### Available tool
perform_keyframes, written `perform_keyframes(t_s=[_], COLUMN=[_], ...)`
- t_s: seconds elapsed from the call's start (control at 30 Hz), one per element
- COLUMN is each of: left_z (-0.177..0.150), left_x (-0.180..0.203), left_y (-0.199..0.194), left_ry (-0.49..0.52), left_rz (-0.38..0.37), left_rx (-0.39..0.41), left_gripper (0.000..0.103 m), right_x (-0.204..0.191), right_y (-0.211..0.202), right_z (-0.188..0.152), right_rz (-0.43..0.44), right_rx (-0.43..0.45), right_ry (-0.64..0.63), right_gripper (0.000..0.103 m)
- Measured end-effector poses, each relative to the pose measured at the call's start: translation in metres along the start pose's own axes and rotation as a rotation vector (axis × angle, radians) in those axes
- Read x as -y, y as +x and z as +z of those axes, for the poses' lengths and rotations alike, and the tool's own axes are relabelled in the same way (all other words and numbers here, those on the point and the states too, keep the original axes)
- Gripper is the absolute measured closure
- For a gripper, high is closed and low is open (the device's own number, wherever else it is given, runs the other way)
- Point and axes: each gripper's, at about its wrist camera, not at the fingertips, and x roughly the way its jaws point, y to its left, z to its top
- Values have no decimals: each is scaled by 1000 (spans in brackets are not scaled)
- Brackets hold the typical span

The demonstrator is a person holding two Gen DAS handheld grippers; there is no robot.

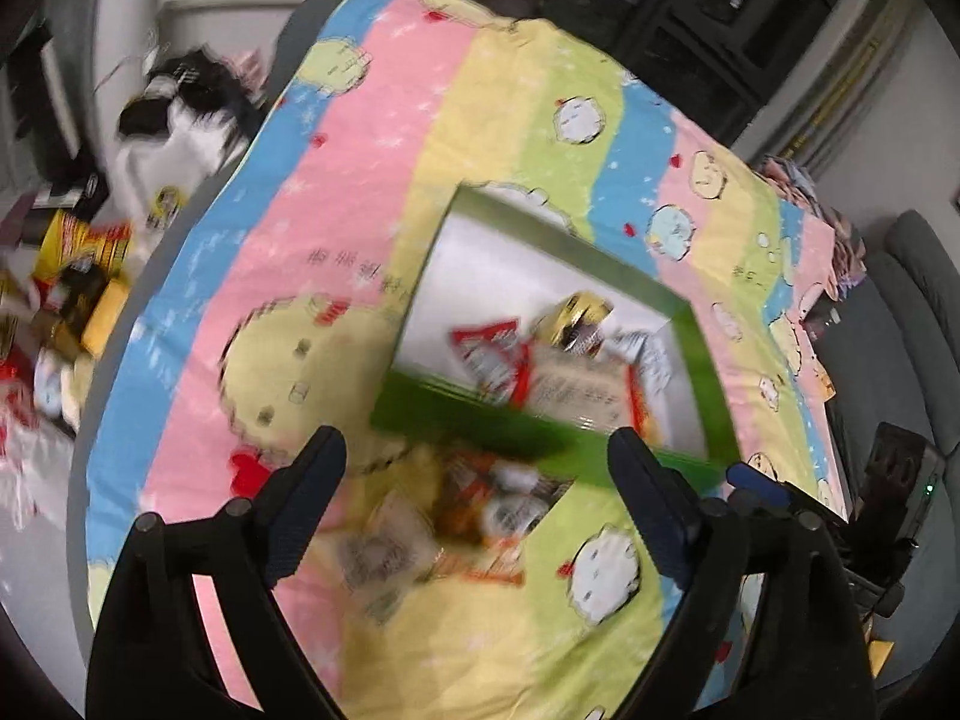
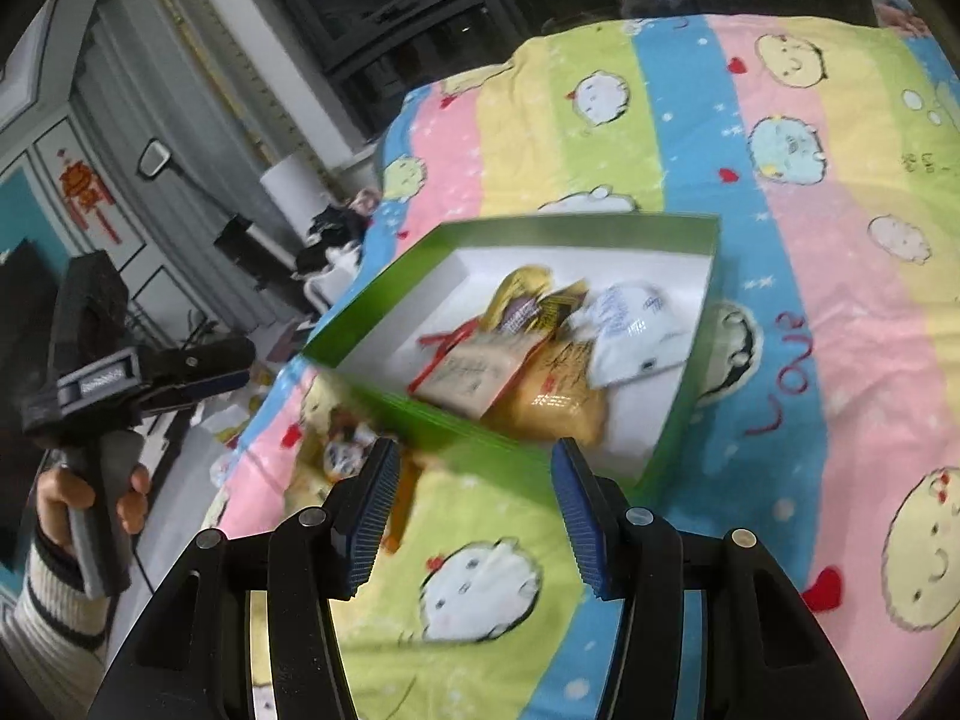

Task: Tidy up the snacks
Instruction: 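Move the right gripper back toward the snack pile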

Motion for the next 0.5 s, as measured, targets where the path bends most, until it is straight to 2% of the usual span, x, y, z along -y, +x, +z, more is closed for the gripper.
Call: perform_keyframes(t_s=[0.23,0.5], left_z=[-41,-55], left_x=[-36,-52], left_y=[12,24], left_ry=[-133,-207], left_rz=[-42,-63], left_rx=[-63,-91], left_gripper=[14,14], right_x=[-28,-71], right_y=[20,62], right_z=[-30,-50], right_rz=[64,173], right_rx=[-82,-180], right_ry=[-43,-95], right_gripper=[50,50])
